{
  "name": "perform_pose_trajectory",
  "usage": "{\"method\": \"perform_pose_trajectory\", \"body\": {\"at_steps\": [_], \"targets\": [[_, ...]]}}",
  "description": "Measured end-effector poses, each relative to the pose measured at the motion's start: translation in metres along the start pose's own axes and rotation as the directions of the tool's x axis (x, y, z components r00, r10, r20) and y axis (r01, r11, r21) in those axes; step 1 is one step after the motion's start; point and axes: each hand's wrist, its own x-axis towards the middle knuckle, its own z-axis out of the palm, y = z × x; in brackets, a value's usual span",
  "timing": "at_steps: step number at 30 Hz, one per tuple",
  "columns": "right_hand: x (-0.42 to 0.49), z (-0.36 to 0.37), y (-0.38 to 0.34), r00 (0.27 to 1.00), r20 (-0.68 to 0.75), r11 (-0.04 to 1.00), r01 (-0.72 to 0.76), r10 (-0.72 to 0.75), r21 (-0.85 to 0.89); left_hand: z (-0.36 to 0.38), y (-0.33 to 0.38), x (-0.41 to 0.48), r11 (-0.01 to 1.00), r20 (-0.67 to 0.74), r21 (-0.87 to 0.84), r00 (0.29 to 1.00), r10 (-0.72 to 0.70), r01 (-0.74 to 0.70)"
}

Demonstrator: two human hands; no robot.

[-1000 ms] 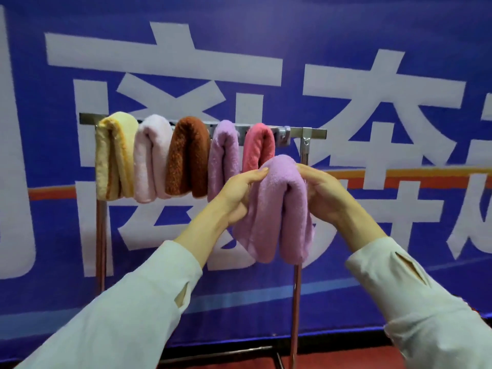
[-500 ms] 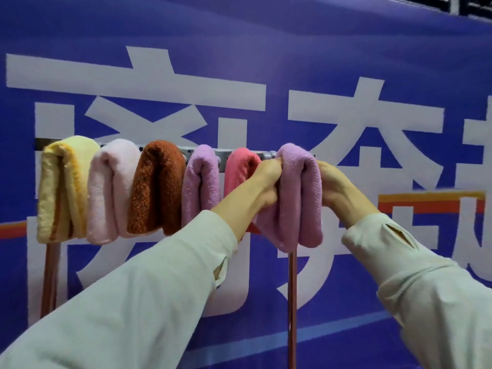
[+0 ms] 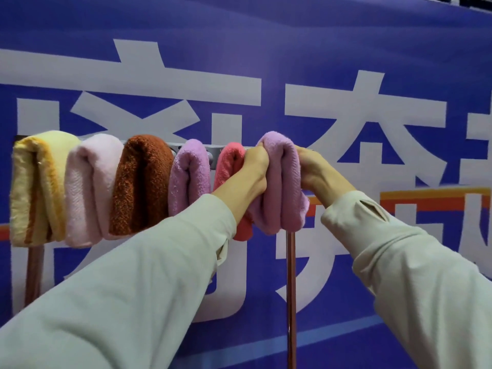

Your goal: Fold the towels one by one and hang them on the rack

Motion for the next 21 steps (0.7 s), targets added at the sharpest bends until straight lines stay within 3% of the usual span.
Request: {"method": "perform_pose_trajectory", "body": {"at_steps": [9,13,16,18,21], "targets": [[0.009,-0.005,0.030,0.997,-0.070,1.000,-0.020,0.020,0.006,0.002,-0.019,0.037,0.997,-0.099,-0.031,0.992,-0.074,0.072],[0.005,-0.006,0.044,0.989,-0.107,0.982,-0.078,0.098,0.173,0.000,-0.032,0.040,0.995,-0.059,-0.081,0.996,-0.069,0.064],[-0.001,0.001,0.049,0.983,-0.143,0.977,-0.082,0.112,0.198,-0.005,-0.061,0.052,0.998,-0.106,-0.030,0.993,-0.051,0.049],[-0.003,0.007,0.047,0.971,-0.219,0.986,-0.065,0.099,0.156,-0.012,-0.075,0.044,0.999,-0.142,0.028,0.989,-0.033,0.037],[-0.011,0.012,0.058,0.955,-0.296,1.000,0.001,-0.003,-0.008,-0.024,-0.088,-0.001,0.994,-0.031,0.034,0.994,-0.107,0.108]]}}
